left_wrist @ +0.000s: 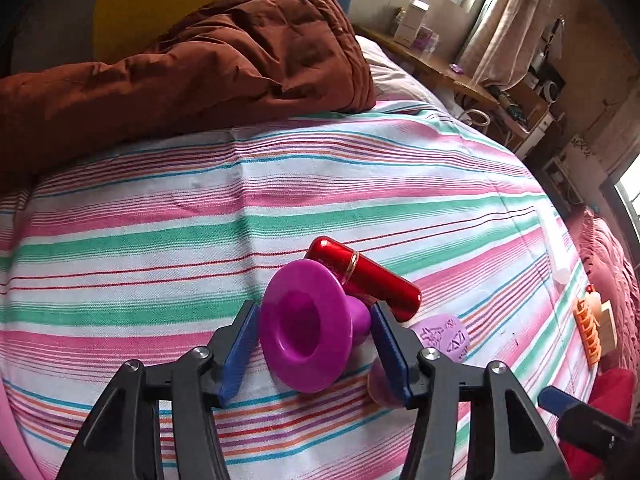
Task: Organize rigid objects
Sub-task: 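Grasp the magenta suction cup with the left gripper, then grasp the purple patterned egg with the right gripper while the left gripper lifts the magenta cup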
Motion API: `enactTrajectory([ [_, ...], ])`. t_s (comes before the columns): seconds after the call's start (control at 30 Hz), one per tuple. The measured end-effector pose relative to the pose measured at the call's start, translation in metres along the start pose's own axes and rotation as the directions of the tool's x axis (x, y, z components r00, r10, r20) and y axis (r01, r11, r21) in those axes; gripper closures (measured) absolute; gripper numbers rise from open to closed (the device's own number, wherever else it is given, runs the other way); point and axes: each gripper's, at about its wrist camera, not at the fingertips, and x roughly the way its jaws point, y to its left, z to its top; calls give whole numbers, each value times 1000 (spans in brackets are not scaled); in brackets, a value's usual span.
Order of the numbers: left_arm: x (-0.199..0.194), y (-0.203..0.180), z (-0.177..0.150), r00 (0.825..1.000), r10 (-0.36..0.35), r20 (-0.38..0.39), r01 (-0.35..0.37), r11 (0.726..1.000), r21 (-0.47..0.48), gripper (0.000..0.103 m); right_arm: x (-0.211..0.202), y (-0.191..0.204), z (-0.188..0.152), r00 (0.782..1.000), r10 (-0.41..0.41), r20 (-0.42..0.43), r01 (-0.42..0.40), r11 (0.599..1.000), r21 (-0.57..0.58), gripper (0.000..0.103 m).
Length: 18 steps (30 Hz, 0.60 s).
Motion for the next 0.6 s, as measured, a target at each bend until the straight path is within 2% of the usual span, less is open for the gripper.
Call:
enactTrajectory([
  [0.1, -8, 1, -10, 1000, 8, 11, -9, 1000, 30, 46, -1, -1, 0, 1000, -2, 4, 2, 1000, -6, 20],
  [0.17, -15, 3, -18, 1000, 5, 12, -5, 1000, 18, 46, -2, 0, 1, 1000, -7, 7, 7, 1000, -10, 20],
  [0.37, -51, 4, -55, 996, 73, 49, -74, 997, 34, 46, 1, 3, 0, 1000, -21, 1, 21, 999, -37, 20],
  [0.6, -101, 2, -82, 991, 80, 104, -79, 997, -9, 46, 15, 27, -4, 997, -54, -50, 45, 983, -179, 18],
])
